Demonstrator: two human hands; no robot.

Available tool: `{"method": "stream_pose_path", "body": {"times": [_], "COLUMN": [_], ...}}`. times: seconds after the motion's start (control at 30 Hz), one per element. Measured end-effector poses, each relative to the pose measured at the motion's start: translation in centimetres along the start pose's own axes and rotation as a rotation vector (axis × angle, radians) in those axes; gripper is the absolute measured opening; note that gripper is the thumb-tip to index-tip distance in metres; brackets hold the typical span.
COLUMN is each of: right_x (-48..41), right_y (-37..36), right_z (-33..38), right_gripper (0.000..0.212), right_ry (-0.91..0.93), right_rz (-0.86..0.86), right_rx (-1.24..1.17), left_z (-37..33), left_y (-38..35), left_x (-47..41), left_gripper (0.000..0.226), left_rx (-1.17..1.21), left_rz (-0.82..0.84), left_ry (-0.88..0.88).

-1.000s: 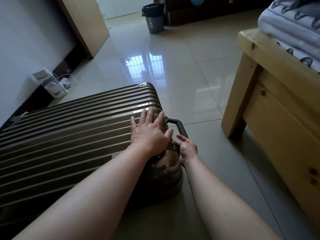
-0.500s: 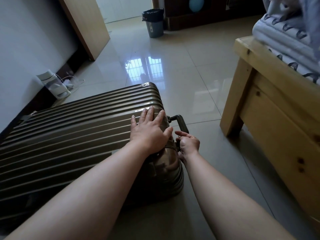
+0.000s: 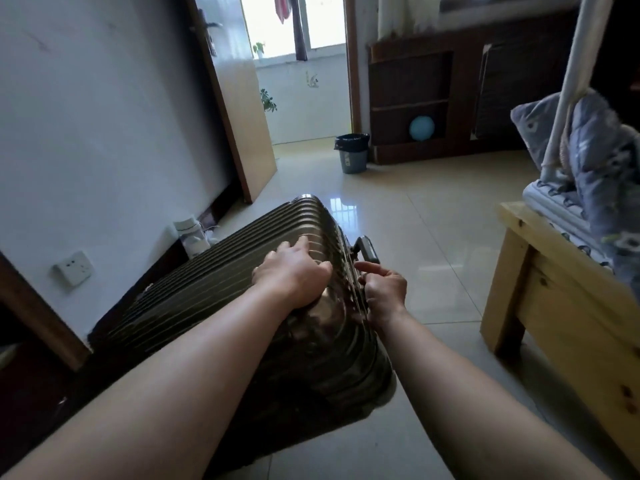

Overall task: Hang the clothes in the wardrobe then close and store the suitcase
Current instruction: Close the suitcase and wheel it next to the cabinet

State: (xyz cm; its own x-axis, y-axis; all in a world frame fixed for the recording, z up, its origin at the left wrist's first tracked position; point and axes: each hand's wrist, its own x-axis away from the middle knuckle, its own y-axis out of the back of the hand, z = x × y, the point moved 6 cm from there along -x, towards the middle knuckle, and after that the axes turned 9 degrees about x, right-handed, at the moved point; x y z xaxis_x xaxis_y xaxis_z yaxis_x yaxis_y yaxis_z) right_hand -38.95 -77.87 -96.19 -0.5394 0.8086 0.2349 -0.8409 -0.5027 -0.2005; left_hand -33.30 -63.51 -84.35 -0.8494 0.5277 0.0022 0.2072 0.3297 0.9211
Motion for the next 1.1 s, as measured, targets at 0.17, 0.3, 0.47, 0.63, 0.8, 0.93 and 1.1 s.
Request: {"method": "stream_pose_path", "body": {"times": [0.17, 0.3, 0.47, 0.63, 0.8, 0.93, 1.1], "right_x": [3.8, 6.8, 8.9, 10.0, 10.6, 10.9, 10.1], "right_y": [-6.1, -12.6, -18.6, -21.8, -25.1, -26.5, -26.9], "right_z": [5.4, 9.2, 11.7, 13.2, 16.2, 19.5, 21.1], "right_gripper": [0.034, 0.033, 0.037, 0.038, 0.036, 0.03, 0.031], "right_ry": [0.079, 0.125, 0.175, 0.179, 0.234, 0.302, 0.312], "right_rz": [0.042, 0.148, 0.194, 0.191, 0.212, 0.213, 0.195], "right_rx": [0.037, 0.03, 0.1, 0.169, 0.235, 0.208, 0.177], "left_z": [3.2, 7.5, 12.0, 15.0, 17.5, 18.2, 18.7], "left_y": [6.3, 12.8, 18.9, 21.3, 24.1, 25.5, 24.5], "left_x": [1.3, 2.0, 3.2, 3.0, 1.0, 0.0, -0.7], "left_gripper": [0.091, 0.108, 0.097, 0.087, 0.051, 0.047, 0.059], "left_rx": [0.067, 0.205, 0.344, 0.435, 0.629, 0.777, 0.925], "left_rz": [-0.043, -0.122, -0.157, -0.163, -0.174, -0.168, -0.149], "left_ry": [0.101, 0.112, 0.037, 0.027, 0.031, 0.031, 0.04]}}
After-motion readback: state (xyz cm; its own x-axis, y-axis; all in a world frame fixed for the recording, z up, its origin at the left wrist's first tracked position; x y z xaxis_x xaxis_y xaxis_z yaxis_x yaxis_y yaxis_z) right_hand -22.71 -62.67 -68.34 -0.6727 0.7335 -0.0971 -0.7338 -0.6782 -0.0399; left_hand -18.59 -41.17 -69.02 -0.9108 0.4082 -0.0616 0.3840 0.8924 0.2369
